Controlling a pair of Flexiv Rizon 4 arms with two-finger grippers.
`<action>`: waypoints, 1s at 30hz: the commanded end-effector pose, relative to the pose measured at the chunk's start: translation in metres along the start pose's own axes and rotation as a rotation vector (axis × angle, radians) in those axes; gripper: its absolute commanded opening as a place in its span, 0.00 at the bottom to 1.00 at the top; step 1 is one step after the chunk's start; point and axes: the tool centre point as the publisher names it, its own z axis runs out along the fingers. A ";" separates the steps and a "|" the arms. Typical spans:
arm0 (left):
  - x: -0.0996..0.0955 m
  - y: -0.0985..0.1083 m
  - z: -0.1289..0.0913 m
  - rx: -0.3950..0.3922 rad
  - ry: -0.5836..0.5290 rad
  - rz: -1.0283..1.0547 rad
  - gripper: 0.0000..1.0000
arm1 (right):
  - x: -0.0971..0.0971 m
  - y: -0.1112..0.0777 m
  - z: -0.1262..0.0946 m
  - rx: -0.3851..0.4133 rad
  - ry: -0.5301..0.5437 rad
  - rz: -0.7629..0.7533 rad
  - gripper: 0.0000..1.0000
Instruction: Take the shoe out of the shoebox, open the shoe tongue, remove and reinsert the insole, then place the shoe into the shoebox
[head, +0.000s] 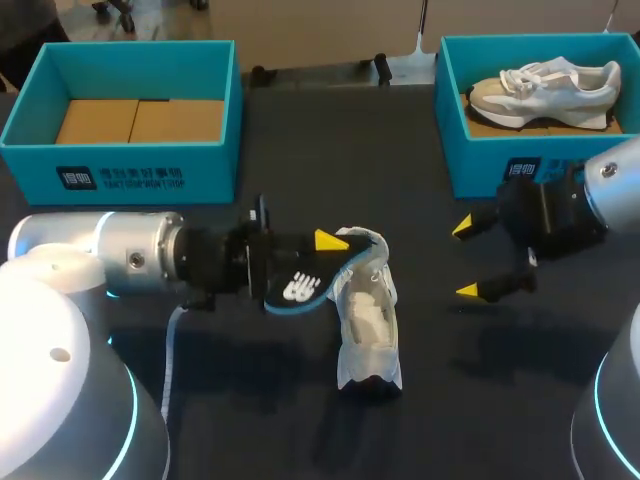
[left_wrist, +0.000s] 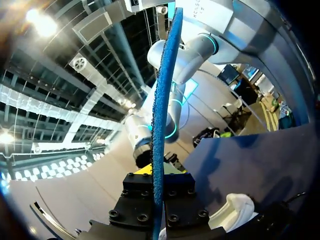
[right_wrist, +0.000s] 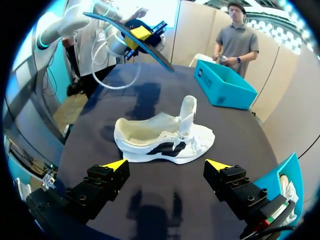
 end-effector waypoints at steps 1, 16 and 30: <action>0.016 -0.003 0.004 0.004 0.009 -0.011 0.00 | 0.000 -0.003 0.011 0.011 -0.002 -0.009 1.00; 0.065 0.013 0.009 0.004 -0.014 -0.082 0.00 | 0.002 -0.018 0.031 0.010 0.018 -0.018 1.00; 0.095 0.021 0.011 -0.018 -0.024 -0.095 0.00 | 0.006 -0.030 0.044 0.005 0.044 -0.001 1.00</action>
